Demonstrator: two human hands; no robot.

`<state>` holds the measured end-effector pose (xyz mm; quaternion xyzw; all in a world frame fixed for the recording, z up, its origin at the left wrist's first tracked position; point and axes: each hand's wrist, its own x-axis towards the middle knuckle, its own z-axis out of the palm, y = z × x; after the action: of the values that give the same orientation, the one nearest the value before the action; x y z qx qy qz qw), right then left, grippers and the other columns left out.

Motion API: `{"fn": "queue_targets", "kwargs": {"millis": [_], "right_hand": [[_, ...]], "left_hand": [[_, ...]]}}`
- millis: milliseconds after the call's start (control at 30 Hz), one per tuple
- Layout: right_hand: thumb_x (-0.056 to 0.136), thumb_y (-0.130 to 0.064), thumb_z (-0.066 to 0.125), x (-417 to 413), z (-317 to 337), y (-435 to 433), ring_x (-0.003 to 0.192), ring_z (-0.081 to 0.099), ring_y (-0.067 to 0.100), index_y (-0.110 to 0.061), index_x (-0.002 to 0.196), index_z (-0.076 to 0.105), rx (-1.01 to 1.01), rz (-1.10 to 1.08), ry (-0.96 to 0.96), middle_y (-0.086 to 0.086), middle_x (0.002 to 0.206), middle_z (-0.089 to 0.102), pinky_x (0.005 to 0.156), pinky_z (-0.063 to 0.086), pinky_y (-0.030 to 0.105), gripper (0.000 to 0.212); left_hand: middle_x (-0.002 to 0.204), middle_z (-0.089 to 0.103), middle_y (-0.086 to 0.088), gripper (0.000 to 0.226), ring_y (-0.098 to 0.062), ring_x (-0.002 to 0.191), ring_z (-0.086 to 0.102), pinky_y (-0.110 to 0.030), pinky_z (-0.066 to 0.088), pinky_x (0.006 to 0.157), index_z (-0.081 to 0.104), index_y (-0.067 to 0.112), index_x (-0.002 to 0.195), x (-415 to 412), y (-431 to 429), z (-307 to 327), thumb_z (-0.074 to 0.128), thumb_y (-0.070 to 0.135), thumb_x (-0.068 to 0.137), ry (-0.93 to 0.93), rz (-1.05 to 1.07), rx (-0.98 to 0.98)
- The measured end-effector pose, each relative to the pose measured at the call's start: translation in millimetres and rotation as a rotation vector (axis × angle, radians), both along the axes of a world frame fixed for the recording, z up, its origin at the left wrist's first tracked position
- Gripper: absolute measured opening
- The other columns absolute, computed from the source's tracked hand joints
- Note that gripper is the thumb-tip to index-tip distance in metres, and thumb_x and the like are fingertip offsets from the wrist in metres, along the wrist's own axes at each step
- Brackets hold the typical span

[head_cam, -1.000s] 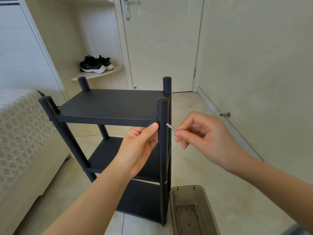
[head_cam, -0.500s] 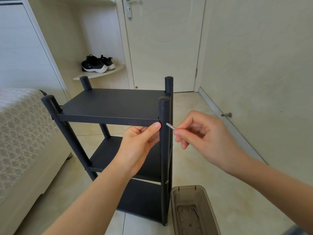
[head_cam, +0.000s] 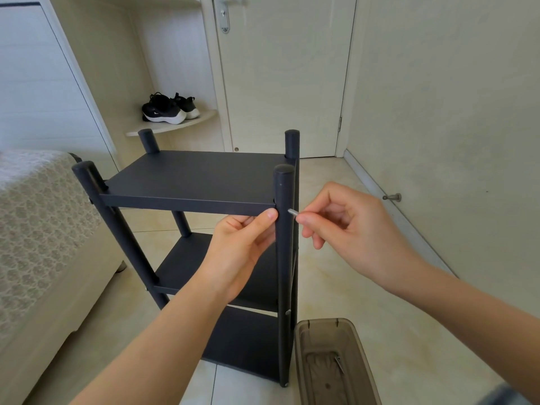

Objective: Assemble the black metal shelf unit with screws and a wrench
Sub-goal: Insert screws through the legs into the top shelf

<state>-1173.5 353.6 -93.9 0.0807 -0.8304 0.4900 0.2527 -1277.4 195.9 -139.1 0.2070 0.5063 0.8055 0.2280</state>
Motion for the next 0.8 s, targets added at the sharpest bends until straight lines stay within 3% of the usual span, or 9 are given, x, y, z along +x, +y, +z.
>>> {"fn": "queue_targets", "kwargs": {"millis": [133, 233, 367, 467, 567, 700, 800], "right_hand": [[0.090, -0.018, 0.067, 0.5, -0.1, -0.2, 0.061, 0.063, 0.010, -0.016, 0.082, 0.061, 0.100, -0.019, 0.017, -0.006, 0.069, 0.064, 0.062, 0.049, 0.015, 0.011], [0.091, -0.017, 0.066, 1.1, -0.9, -0.6, 0.069, 0.062, 0.008, -0.017, 0.083, 0.060, 0.258, -0.041, 0.043, -0.011, 0.067, 0.059, 0.065, 0.051, 0.018, 0.010], [0.091, -0.016, 0.067, -1.4, -2.2, -1.0, 0.068, 0.064, 0.009, -0.016, 0.085, 0.062, 0.225, -0.064, 0.054, -0.011, 0.067, 0.061, 0.067, 0.054, 0.024, 0.008], [0.092, -0.016, 0.067, -4.3, -3.4, -2.6, 0.068, 0.064, 0.008, -0.017, 0.086, 0.062, 0.214, -0.073, 0.053, -0.012, 0.065, 0.059, 0.067, 0.053, 0.021, 0.008], [0.092, -0.016, 0.067, -6.7, -4.5, -4.9, 0.067, 0.064, 0.007, -0.019, 0.087, 0.061, 0.212, -0.083, 0.045, -0.013, 0.065, 0.060, 0.066, 0.052, 0.016, 0.008], [0.091, -0.018, 0.068, -11.1, -5.5, -7.6, 0.063, 0.067, 0.009, -0.016, 0.085, 0.062, 0.086, -0.105, 0.006, -0.006, 0.068, 0.067, 0.067, 0.056, 0.024, 0.008], [0.089, -0.019, 0.070, -13.4, -5.8, -10.3, 0.062, 0.069, 0.010, -0.016, 0.084, 0.062, 0.036, -0.113, -0.001, -0.005, 0.069, 0.070, 0.066, 0.057, 0.025, 0.010]], "left_hand": [[0.112, 0.073, -0.021, 0.044, -0.028, 0.108, 0.071, -0.024, 0.057, 0.084, 0.067, -0.008, 0.110, 0.8, 0.3, 0.5, 0.071, 0.026, 0.082, -0.007, 0.007, 0.000], [0.110, 0.075, -0.017, 0.034, -0.026, 0.107, 0.072, -0.024, 0.057, 0.083, 0.073, -0.001, 0.104, 0.2, 1.0, -0.1, 0.071, 0.025, 0.083, -0.009, 0.011, -0.004], [0.113, 0.074, -0.017, 0.026, -0.028, 0.112, 0.070, -0.025, 0.056, 0.086, 0.078, 0.007, 0.101, -0.6, 0.8, -0.8, 0.070, 0.026, 0.085, 0.004, -0.008, -0.003], [0.113, 0.074, -0.015, 0.022, -0.027, 0.111, 0.070, -0.025, 0.056, 0.086, 0.079, 0.011, 0.098, -0.6, 0.4, -1.3, 0.070, 0.026, 0.084, 0.010, -0.012, -0.009], [0.113, 0.073, -0.021, 0.031, -0.030, 0.113, 0.069, -0.028, 0.056, 0.088, 0.076, 0.004, 0.101, -0.2, 0.3, -1.3, 0.073, 0.028, 0.081, 0.006, -0.007, -0.009], [0.119, 0.063, -0.035, 0.058, -0.035, 0.114, 0.067, -0.029, 0.056, 0.089, 0.064, -0.011, 0.111, -0.4, -0.6, -1.7, 0.076, 0.033, 0.076, 0.006, 0.031, -0.034], [0.119, 0.056, -0.043, 0.062, -0.043, 0.116, 0.062, -0.027, 0.056, 0.087, 0.059, -0.017, 0.114, -0.9, -1.1, -1.9, 0.074, 0.031, 0.079, 0.020, 0.032, -0.029]]}}
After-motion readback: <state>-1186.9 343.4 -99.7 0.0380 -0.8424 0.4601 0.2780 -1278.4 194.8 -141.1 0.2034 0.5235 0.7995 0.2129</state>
